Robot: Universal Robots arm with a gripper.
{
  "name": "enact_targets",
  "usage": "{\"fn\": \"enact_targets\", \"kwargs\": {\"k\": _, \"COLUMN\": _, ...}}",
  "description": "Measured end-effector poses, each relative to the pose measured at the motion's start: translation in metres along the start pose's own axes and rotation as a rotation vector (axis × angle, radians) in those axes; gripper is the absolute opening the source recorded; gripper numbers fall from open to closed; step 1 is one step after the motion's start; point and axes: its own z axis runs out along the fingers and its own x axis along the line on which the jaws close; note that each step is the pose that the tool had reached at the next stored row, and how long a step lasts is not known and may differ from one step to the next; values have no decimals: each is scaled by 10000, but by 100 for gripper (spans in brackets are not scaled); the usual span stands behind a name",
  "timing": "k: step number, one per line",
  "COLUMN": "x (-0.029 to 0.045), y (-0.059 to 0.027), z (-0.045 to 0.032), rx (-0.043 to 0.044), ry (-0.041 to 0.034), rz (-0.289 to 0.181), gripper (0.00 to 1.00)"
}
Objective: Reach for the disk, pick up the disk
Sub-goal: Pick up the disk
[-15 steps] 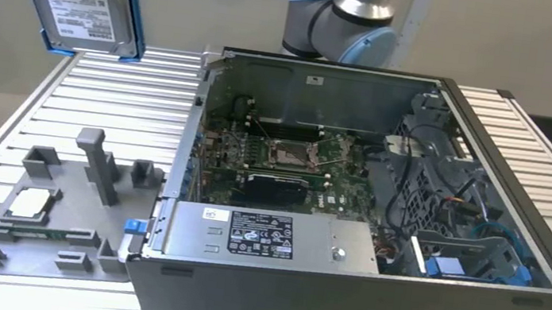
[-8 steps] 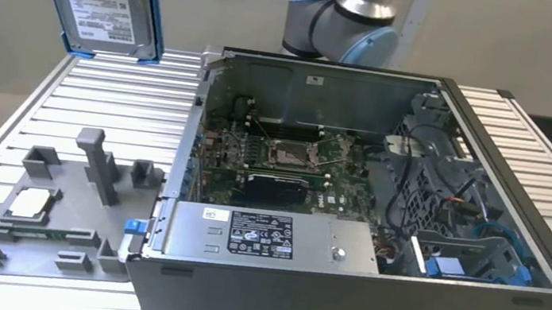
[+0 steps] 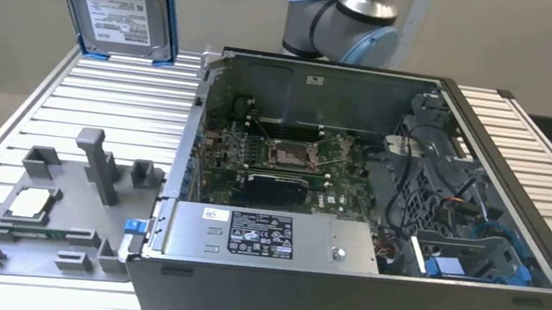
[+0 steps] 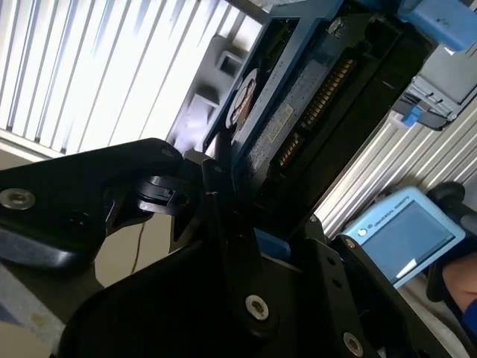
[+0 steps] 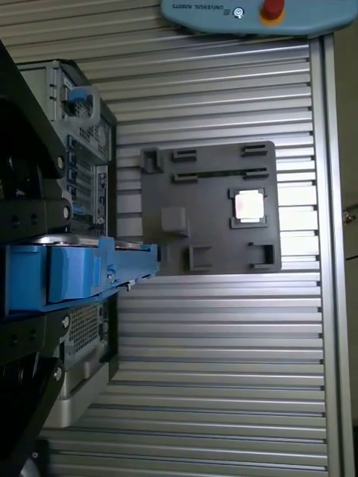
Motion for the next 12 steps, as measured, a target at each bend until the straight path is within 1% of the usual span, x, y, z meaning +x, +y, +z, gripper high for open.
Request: {"fn": "enact_targets", "kwargs": {"k": 12, "x": -11, "y": -236, "z": 11, "rx": 0, "ry": 0, "rz": 0, "gripper": 0}}
